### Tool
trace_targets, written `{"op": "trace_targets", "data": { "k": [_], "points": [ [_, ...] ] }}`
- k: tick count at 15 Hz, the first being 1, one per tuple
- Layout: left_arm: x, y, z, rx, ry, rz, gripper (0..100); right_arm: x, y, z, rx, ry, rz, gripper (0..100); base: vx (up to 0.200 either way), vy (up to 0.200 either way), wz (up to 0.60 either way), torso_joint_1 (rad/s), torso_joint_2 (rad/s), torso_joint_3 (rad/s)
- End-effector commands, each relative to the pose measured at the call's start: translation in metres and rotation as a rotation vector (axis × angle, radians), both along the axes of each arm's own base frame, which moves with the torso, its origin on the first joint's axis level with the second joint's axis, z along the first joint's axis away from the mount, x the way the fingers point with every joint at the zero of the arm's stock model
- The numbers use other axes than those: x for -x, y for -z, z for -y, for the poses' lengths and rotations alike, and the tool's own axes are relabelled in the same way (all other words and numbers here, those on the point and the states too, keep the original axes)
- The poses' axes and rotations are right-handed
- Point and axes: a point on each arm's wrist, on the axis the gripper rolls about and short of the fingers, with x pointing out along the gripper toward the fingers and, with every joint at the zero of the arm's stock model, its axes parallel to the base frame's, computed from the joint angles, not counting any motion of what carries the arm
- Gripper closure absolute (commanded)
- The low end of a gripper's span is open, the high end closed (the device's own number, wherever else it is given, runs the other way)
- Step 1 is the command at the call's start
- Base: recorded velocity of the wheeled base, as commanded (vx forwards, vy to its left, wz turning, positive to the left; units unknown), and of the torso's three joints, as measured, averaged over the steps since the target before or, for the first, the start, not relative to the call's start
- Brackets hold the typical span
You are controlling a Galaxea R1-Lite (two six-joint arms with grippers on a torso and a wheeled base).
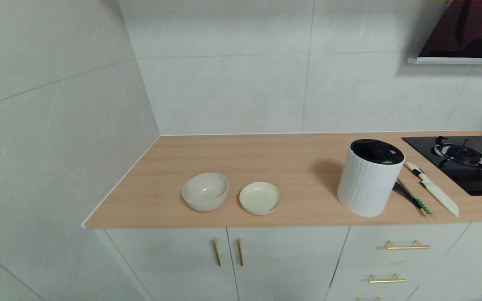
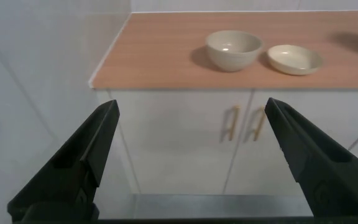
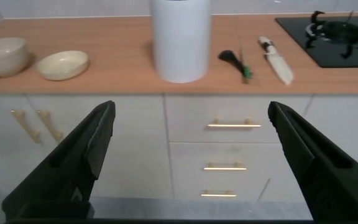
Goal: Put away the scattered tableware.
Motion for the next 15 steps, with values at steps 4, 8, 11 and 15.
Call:
{"op": "trace_targets", "data": {
  "k": [4,8,11,15],
  "points": [
    [0.0,0.0,0.0,0.0,-0.001,0.0,0,-0.0001,-0.0001,0.0,0.0,0.0,-0.001,0,0.0,0.2,0.0,0.005,0.0,0.0],
    [-0.0001,-0.0001,0.0,0.0,-0.001,-0.001,0,-0.0001,-0.0001,0.0,0.0,0.0,-0.001,0,0.0,0.2,0.0,0.002,0.0,0.007],
    [0.0,0.0,0.0,0.0,-0.001,0.0,0,-0.0001,-0.0001,0.0,0.0,0.0,-0.001,0,0.0,0.0,0.0,0.0,0.0,0.0],
    [0.0,0.0,0.0,0.0,-0.001,0.0,0,-0.0001,-0.0001,0.0,-0.001,0.0,-0.001,0,0.0,0.0,0.0,0.0,0.0,0.0]
  ]
}}
